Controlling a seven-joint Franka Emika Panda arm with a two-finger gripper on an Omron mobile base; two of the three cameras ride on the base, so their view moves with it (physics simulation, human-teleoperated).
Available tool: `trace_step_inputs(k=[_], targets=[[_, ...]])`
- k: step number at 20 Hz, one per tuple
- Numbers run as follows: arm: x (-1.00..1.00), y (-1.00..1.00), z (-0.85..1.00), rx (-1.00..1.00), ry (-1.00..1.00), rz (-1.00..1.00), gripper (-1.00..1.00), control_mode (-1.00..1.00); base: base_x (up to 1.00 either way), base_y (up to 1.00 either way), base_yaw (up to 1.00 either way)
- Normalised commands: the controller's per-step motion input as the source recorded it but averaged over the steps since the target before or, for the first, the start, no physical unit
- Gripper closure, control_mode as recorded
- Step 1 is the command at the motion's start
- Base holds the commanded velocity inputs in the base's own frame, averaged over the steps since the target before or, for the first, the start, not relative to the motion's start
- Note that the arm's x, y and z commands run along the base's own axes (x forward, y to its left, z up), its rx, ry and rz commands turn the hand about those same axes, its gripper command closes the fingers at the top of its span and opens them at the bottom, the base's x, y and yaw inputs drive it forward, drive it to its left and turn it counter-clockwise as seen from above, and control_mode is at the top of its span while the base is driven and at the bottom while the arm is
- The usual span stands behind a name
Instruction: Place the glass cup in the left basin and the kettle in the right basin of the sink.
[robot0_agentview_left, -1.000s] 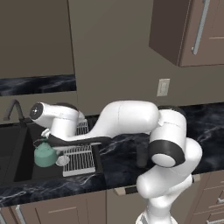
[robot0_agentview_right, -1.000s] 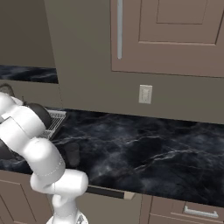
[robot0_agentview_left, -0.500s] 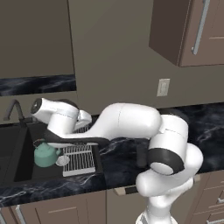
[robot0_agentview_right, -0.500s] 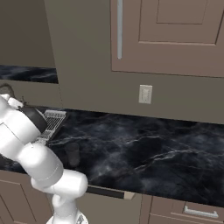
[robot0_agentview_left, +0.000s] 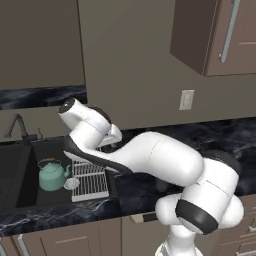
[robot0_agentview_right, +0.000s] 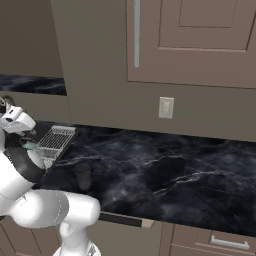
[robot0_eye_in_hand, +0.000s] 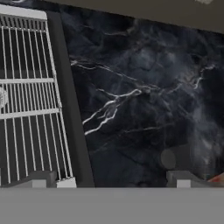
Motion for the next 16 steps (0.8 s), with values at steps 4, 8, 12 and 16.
trace_step_inputs(k=[4,8,12,16], targets=[[-0.20,-0.63,0.00,0.30,0.00,0.05,-1.00,-1.00,0.00,0.00,0.00],[-0.13,-0.31,-0.03,0.20,0.00,0.05,-1.00,-1.00,0.00,0.00,0.00],[-0.06,-0.15,0.00,0.10,0.01,0.05,-1.00,-1.00,0.00,0.00,0.00],[0.00,-0.02,0.00,0.01,0.02,0.05,-1.00,-1.00,0.00,0.00,0.00]])
